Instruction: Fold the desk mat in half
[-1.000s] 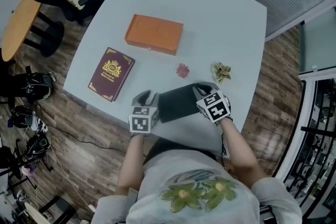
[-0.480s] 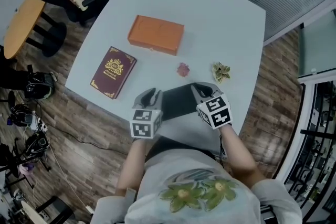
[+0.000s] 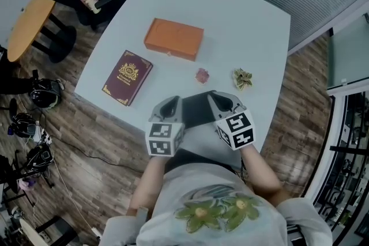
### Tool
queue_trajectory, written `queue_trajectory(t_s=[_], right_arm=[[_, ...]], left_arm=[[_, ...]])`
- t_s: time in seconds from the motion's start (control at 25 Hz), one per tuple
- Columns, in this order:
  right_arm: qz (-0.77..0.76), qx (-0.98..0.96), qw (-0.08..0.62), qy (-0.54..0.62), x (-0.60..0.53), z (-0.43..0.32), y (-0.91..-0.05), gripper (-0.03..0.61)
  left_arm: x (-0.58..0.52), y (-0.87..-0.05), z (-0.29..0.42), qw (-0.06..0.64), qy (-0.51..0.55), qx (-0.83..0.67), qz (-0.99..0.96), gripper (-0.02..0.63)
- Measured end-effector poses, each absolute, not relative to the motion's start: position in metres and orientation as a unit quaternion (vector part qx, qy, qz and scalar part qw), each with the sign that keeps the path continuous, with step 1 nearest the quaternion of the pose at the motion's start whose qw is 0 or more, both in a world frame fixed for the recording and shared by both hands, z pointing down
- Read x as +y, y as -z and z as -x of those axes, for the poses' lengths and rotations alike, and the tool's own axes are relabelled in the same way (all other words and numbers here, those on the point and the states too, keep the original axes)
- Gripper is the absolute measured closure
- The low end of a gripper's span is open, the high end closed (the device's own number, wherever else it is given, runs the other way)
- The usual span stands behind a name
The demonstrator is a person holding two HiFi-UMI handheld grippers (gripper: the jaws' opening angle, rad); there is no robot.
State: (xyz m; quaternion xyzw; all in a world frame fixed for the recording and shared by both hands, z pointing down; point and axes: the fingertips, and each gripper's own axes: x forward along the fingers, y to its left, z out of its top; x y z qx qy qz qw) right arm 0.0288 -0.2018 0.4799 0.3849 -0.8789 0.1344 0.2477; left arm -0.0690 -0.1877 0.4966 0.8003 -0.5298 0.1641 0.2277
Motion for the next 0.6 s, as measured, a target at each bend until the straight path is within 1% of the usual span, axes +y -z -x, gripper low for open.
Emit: queue_trajectory(t_s=[0.6], right_arm=[[-0.388, -0.887, 0.223, -0.113, -0.179, -0.021, -0.441, 0.561]], left_arm=[[-0.165, -0.455, 0.053, 0.205, -0.143, -0.518, -0.818, 0.609]])
